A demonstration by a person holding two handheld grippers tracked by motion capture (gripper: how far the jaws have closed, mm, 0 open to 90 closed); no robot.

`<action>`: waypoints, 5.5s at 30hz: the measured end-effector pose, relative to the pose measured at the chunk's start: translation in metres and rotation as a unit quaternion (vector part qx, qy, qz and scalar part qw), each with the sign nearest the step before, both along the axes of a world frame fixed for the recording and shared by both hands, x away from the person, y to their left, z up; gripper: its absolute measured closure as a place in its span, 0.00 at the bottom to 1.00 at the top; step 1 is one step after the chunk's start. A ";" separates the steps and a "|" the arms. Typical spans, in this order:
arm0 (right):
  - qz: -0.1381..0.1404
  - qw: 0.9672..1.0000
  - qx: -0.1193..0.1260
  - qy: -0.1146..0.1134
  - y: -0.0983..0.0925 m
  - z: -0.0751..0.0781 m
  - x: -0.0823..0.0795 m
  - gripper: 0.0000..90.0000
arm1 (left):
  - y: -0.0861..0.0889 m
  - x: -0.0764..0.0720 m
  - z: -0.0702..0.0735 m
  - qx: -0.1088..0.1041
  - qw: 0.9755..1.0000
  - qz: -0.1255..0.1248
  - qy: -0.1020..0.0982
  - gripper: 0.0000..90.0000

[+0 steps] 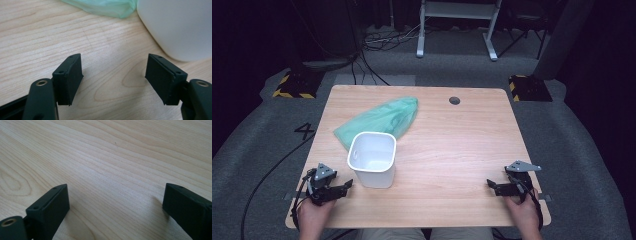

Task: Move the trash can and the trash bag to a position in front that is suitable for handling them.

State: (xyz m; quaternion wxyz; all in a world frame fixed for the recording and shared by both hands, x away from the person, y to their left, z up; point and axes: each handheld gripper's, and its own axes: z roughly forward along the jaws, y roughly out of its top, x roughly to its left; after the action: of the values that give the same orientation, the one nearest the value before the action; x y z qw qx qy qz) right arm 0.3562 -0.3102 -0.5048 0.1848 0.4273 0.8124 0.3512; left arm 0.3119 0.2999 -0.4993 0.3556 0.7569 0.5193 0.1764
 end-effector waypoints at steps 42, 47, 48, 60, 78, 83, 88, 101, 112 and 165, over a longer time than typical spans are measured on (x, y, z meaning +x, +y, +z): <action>0.077 0.997 0.006 -0.008 0.029 0.005 -0.003 0.49 | -0.085 0.028 0.028 0.023 0.994 -0.087 -0.059 0.39; 0.108 0.994 0.018 -0.017 0.060 0.010 -0.003 0.57 | -0.111 0.032 0.028 0.037 0.990 -0.118 -0.061 0.40; 0.113 0.993 0.024 -0.019 0.064 0.010 -0.003 0.57 | -0.115 0.033 0.029 0.039 0.990 -0.125 -0.060 0.40; 0.134 0.990 0.013 -0.042 0.118 0.024 0.020 0.64 | -0.152 0.069 0.019 0.028 0.993 -0.110 -0.029 0.40; 0.141 0.989 0.042 -0.016 0.133 0.031 0.028 0.73 | -0.176 0.055 0.023 0.022 0.988 -0.150 -0.031 0.51; 0.145 0.988 0.044 -0.007 0.124 0.032 0.007 0.72 | -0.183 0.036 0.026 0.024 0.985 -0.166 -0.034 0.51; 0.153 0.987 0.047 -0.003 0.114 0.027 -0.008 0.64 | -0.186 0.022 0.026 0.040 0.982 -0.181 -0.034 0.45; 0.131 0.990 0.046 -0.014 0.098 0.025 -0.013 0.57 | -0.146 0.081 0.030 0.076 0.993 -0.090 -0.027 0.32; 0.123 0.991 0.052 0.004 0.093 0.016 -0.013 0.57 | -0.131 0.127 0.016 0.093 0.994 -0.064 -0.008 0.35; 0.122 0.989 0.076 0.019 0.086 0.013 -0.001 0.59 | -0.099 0.033 0.034 0.090 0.993 -0.072 -0.036 0.48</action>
State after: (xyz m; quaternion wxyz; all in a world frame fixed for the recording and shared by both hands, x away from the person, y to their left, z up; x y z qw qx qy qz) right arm 0.3549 -0.2244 -0.4920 0.0921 0.3440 0.8328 0.4237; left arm 0.3452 0.2013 -0.4654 0.3166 0.8141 0.4324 0.2236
